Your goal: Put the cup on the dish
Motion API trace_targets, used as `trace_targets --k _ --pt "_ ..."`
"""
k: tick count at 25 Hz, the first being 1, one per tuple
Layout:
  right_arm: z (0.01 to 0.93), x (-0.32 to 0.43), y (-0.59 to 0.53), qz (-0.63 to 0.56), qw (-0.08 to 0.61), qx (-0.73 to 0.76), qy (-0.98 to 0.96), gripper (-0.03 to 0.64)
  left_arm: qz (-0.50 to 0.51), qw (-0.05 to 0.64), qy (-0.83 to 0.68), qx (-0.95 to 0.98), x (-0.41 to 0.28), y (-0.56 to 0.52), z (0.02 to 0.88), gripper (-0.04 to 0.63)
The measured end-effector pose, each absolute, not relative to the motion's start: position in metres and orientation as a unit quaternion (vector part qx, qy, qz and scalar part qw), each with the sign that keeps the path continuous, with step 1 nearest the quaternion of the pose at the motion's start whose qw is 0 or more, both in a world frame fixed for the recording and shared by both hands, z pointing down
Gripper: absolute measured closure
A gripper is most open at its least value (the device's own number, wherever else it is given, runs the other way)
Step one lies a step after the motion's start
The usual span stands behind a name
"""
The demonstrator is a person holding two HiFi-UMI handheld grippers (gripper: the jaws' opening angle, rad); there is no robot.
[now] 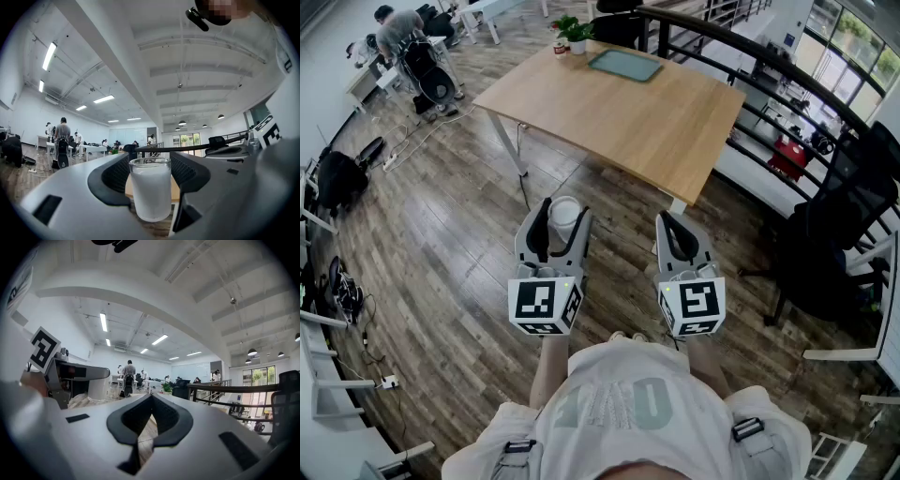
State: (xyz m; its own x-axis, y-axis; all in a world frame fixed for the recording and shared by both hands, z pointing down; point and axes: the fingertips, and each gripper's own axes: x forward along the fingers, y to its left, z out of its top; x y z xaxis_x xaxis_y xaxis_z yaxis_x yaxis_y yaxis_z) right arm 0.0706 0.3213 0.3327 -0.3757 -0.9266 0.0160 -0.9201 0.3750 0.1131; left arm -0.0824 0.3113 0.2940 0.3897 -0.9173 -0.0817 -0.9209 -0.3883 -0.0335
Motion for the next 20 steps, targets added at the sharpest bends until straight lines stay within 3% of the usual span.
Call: trace_targets --k 20 --pt "0.335 0.039 0.312 -0.065 0.046 0.532 -0.843 0.595 0.041 0.041 0.57 -0.82 -0.116 0.309 0.292 0.324"
